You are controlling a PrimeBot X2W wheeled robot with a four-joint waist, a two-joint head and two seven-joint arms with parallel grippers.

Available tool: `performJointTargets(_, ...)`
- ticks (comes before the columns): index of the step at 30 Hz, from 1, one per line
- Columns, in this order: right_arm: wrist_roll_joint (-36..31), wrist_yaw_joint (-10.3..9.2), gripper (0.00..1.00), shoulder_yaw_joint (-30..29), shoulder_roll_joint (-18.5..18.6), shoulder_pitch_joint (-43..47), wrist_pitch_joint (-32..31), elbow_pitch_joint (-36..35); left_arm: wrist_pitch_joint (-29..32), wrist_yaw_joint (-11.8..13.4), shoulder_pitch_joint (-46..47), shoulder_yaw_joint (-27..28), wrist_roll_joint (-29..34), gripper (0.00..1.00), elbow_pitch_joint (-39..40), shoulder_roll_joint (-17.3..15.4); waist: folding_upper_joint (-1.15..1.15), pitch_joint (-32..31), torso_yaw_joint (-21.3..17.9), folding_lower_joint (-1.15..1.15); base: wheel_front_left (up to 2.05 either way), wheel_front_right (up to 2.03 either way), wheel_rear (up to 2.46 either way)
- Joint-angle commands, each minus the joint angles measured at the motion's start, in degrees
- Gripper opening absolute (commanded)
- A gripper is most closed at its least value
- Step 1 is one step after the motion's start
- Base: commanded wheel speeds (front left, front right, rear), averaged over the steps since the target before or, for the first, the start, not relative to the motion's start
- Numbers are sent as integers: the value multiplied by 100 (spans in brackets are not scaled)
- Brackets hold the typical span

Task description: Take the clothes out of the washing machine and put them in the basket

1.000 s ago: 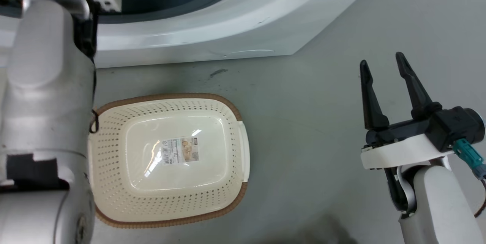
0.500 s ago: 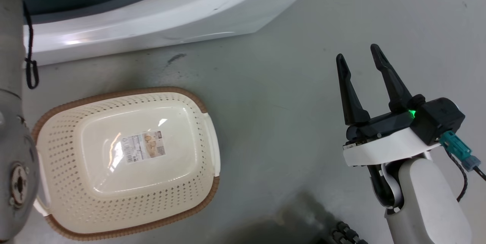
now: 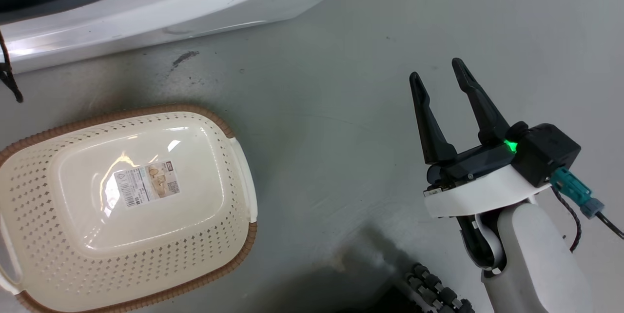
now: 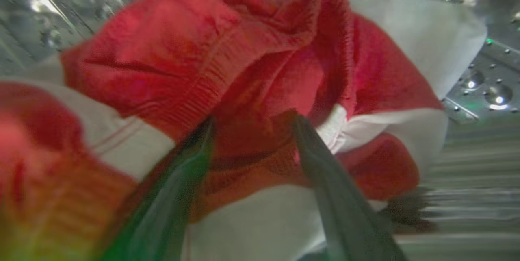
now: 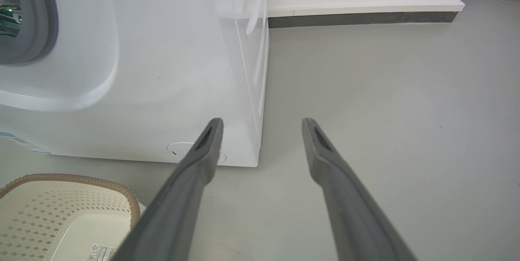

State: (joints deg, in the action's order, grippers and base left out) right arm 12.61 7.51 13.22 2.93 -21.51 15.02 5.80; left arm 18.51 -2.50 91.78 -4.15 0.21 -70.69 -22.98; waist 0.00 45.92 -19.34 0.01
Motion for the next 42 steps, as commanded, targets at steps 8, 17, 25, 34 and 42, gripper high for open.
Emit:
performJointTargets(8,108,-4,100,115,-8,-96,23,-2,925,54,153,-79,-41,56,-162,-129,0,96,-99,-1,0,0,0)
performJointTargets(17,172,-4,100,172,-8,-168,23,45,315,244,34,-216,-9,0,342,-120,0,-10,-109,-1,0,0,0)
performJointTargets(25,85,-4,100,37,-7,-122,24,122,-1269,361,-545,-320,-41,0,915,-58,0,-400,35,-1,0,0,0)
performJointTargets(34,-107,-4,100,-212,-6,172,23,277,-2812,370,-1383,-239,-331,0,926,196,0,-1205,311,-1,0,0,0)
performJointTargets(42,-254,-4,100,-417,-6,514,21,484,-3291,259,-2028,-73,-716,0,647,513,0,-2003,562,-1,0,0,0)
